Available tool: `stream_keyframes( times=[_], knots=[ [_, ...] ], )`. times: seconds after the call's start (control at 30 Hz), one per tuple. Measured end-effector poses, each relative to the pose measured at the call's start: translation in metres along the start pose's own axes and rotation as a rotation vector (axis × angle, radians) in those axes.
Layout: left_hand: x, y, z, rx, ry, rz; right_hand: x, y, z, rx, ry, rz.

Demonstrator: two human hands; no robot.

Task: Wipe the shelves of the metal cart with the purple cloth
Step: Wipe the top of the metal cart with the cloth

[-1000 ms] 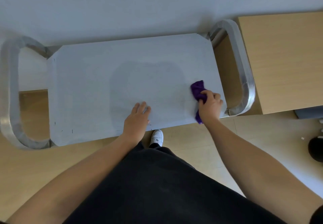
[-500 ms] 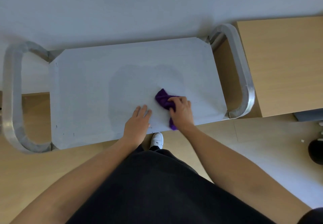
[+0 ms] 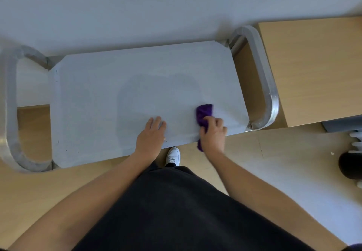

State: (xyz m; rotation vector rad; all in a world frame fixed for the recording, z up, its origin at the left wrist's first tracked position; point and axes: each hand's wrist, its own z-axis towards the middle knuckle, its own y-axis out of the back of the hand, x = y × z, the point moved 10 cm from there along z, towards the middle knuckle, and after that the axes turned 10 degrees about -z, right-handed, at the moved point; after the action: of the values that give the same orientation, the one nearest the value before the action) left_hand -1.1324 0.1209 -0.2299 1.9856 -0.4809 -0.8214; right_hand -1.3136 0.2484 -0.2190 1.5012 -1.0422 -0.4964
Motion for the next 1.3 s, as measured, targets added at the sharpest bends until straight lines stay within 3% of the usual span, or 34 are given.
stream_keyframes(
  times=[0.1,0.2,0.3,0.43,0.53,0.73,0.87,1.03,1.17,1.23,1.3],
  knots=[
    [-0.001,-0.004,0.002,0.019,-0.02,-0.005,0.06,-0.02,-0.027,0.085,0.25,-0.003],
    [0.0,-0.003,0.002,0.017,-0.019,0.001,0.063,-0.018,-0.015,0.121,0.306,0.015],
    [-0.001,-0.007,0.003,0.047,-0.018,-0.02,0.026,0.003,0.021,0.082,0.202,-0.002],
    [-0.002,-0.006,0.002,0.046,-0.022,-0.034,-0.047,0.035,0.057,0.023,-0.096,-0.05],
    [-0.002,-0.007,0.0,0.053,-0.021,-0.025,-0.048,0.029,0.051,0.011,-0.194,-0.066],
    [0.002,-0.005,-0.002,0.039,-0.032,0.013,0.069,-0.021,-0.005,0.109,0.158,-0.054],
    [0.003,-0.003,-0.003,0.039,-0.038,0.005,0.08,-0.021,0.004,0.153,0.255,-0.023],
    [0.004,0.011,0.004,-0.03,0.03,-0.059,0.007,0.017,0.066,0.041,0.0,-0.015],
    [-0.007,0.02,0.021,-0.046,-0.023,-0.065,-0.045,0.035,0.092,0.005,-0.243,-0.021],
    [-0.01,0.021,0.033,-0.019,-0.018,-0.044,-0.037,0.031,0.088,-0.035,-0.311,-0.035],
    [-0.014,0.024,0.044,-0.011,-0.016,-0.027,0.001,0.016,0.077,-0.059,-0.238,-0.006]
  ],
)
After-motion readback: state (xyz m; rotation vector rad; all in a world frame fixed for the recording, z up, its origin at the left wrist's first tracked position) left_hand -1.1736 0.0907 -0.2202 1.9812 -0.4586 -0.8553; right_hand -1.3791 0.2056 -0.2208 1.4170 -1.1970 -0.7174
